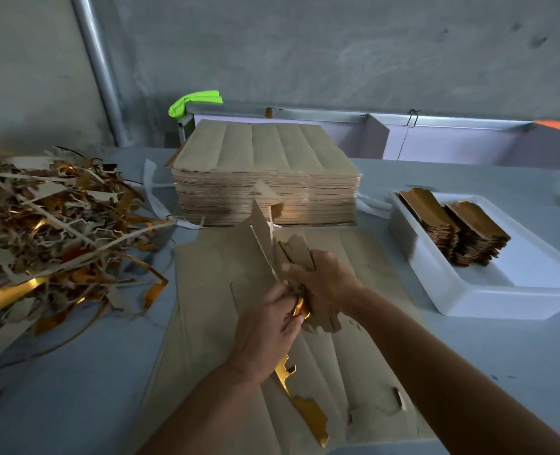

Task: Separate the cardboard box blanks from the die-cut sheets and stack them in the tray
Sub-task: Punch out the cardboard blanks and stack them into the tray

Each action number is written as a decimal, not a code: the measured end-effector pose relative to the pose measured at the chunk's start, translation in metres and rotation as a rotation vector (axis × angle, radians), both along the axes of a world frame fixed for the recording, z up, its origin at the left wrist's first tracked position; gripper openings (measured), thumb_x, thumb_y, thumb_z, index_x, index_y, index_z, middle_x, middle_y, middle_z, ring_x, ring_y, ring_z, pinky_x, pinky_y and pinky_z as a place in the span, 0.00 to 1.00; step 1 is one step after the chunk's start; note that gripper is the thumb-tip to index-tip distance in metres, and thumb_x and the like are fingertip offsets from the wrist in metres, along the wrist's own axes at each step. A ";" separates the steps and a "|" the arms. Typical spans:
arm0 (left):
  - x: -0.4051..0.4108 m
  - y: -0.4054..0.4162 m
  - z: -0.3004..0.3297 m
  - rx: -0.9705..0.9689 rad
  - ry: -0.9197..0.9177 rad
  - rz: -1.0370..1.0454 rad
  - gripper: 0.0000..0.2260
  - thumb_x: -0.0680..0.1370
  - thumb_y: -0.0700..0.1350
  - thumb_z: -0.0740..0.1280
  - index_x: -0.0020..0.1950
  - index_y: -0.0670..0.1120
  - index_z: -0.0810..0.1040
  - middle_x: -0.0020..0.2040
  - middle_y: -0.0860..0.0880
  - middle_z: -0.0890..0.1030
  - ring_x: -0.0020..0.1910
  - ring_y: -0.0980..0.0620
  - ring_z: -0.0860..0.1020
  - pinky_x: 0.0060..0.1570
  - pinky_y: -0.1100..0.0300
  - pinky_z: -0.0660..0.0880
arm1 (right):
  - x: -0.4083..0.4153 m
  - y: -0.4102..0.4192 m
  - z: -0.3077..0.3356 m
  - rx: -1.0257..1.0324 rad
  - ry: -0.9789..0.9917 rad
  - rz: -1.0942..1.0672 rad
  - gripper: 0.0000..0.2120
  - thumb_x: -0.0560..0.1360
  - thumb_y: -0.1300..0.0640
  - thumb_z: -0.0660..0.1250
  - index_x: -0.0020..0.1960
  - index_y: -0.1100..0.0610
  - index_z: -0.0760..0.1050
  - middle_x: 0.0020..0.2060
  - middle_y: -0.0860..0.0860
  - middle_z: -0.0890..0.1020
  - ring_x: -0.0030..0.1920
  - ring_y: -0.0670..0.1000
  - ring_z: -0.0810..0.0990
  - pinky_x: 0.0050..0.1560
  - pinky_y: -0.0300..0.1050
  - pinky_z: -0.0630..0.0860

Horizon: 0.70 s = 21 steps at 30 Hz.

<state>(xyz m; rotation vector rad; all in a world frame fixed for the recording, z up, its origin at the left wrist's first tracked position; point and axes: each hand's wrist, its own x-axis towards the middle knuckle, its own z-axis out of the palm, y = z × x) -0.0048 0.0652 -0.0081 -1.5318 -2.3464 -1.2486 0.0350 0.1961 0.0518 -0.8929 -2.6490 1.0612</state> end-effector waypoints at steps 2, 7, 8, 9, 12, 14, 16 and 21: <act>-0.002 0.000 -0.001 -0.011 0.003 -0.018 0.08 0.76 0.43 0.68 0.54 0.45 0.79 0.53 0.58 0.74 0.48 0.59 0.77 0.47 0.65 0.77 | -0.001 0.002 -0.001 -0.002 -0.026 -0.015 0.10 0.78 0.54 0.62 0.39 0.54 0.69 0.33 0.48 0.72 0.31 0.43 0.69 0.27 0.33 0.64; -0.002 -0.002 -0.005 -0.061 -0.028 -0.093 0.09 0.74 0.46 0.71 0.54 0.46 0.81 0.52 0.57 0.77 0.47 0.60 0.78 0.46 0.69 0.74 | -0.013 0.005 -0.002 0.054 -0.178 -0.098 0.05 0.74 0.63 0.63 0.50 0.60 0.71 0.35 0.51 0.72 0.32 0.46 0.70 0.25 0.34 0.63; -0.003 -0.003 -0.002 -0.071 -0.084 -0.090 0.09 0.74 0.45 0.71 0.53 0.46 0.81 0.50 0.58 0.77 0.45 0.60 0.78 0.46 0.67 0.75 | -0.015 0.006 0.000 0.050 -0.189 -0.104 0.07 0.74 0.63 0.64 0.52 0.61 0.71 0.37 0.52 0.73 0.34 0.47 0.72 0.25 0.34 0.64; -0.007 -0.005 0.002 -0.050 -0.168 -0.070 0.08 0.74 0.44 0.72 0.52 0.46 0.82 0.45 0.60 0.77 0.41 0.61 0.77 0.44 0.65 0.75 | -0.014 0.009 0.003 0.059 -0.198 -0.105 0.10 0.74 0.62 0.65 0.55 0.63 0.72 0.41 0.54 0.75 0.38 0.49 0.74 0.28 0.35 0.68; -0.038 -0.024 0.018 0.134 -0.278 0.178 0.02 0.74 0.39 0.71 0.42 0.45 0.82 0.32 0.58 0.77 0.30 0.60 0.73 0.32 0.58 0.74 | -0.001 0.027 0.012 -0.011 -0.185 -0.137 0.16 0.75 0.62 0.66 0.60 0.67 0.72 0.50 0.58 0.77 0.47 0.53 0.77 0.45 0.43 0.75; -0.065 -0.040 0.025 0.139 -0.232 0.344 0.04 0.74 0.40 0.70 0.47 0.43 0.83 0.36 0.50 0.81 0.34 0.52 0.78 0.34 0.54 0.76 | 0.018 0.041 0.014 -0.114 -0.142 -0.200 0.17 0.73 0.62 0.68 0.60 0.66 0.73 0.50 0.58 0.78 0.48 0.55 0.79 0.45 0.46 0.77; -0.085 -0.050 0.028 0.116 -0.233 0.405 0.08 0.75 0.40 0.70 0.53 0.43 0.82 0.42 0.46 0.83 0.39 0.48 0.79 0.38 0.55 0.75 | 0.036 0.050 0.014 -0.232 -0.111 -0.227 0.18 0.72 0.62 0.70 0.60 0.64 0.72 0.50 0.59 0.78 0.49 0.57 0.78 0.49 0.50 0.78; -0.119 -0.053 0.022 0.029 -0.151 0.719 0.08 0.77 0.41 0.68 0.50 0.37 0.82 0.42 0.40 0.82 0.37 0.47 0.75 0.34 0.60 0.65 | 0.075 0.068 0.009 -0.491 -0.054 -0.342 0.13 0.69 0.63 0.73 0.50 0.62 0.74 0.44 0.58 0.79 0.44 0.58 0.78 0.42 0.51 0.76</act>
